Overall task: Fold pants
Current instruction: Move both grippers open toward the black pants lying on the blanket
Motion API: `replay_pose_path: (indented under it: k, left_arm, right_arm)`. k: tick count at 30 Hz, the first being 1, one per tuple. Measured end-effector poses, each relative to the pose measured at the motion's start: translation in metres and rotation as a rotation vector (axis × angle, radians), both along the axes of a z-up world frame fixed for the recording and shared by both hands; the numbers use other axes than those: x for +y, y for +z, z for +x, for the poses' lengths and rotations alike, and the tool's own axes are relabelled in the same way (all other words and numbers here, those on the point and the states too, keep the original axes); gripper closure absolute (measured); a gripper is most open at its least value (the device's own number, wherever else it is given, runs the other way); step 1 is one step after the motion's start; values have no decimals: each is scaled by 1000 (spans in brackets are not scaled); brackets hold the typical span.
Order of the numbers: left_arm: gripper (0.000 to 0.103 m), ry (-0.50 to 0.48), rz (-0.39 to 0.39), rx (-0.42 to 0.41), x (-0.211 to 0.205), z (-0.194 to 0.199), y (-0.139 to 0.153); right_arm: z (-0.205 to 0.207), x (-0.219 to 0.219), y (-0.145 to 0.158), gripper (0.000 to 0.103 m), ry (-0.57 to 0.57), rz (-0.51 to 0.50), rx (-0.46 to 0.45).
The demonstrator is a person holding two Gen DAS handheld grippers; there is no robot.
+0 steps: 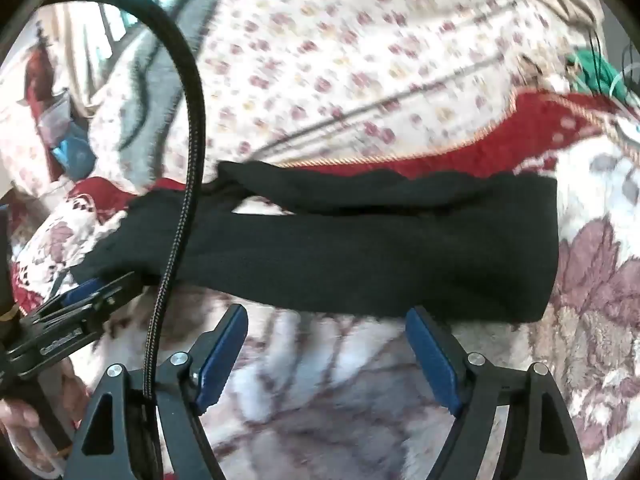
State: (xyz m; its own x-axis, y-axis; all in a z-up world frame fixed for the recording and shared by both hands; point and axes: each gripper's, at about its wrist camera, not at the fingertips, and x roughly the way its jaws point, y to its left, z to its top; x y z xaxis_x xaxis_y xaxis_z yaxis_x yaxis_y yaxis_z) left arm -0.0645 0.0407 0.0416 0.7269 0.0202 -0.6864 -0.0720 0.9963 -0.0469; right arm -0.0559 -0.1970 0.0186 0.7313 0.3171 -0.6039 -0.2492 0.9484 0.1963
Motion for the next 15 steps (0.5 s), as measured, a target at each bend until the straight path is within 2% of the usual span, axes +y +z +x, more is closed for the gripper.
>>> replay_pose_path:
  k: [2, 5, 6, 11, 15]
  left_arm:
    - [21, 16, 6, -32, 6, -7, 3]
    - [21, 34, 17, -79, 17, -14, 8]
    - [21, 39, 14, -87, 20, -15, 9]
    - [21, 74, -26, -76, 39, -14, 11]
    - [21, 99, -9, -66, 45, -17, 8]
  right_arm:
    - [-11, 5, 8, 23, 9, 43, -9]
    - [-12, 9, 12, 23, 10, 72, 74]
    - [-13, 11, 11, 23, 11, 71, 70]
    - [-16, 10, 14, 23, 31, 80, 112]
    - [-18, 10, 12, 23, 24, 77, 113]
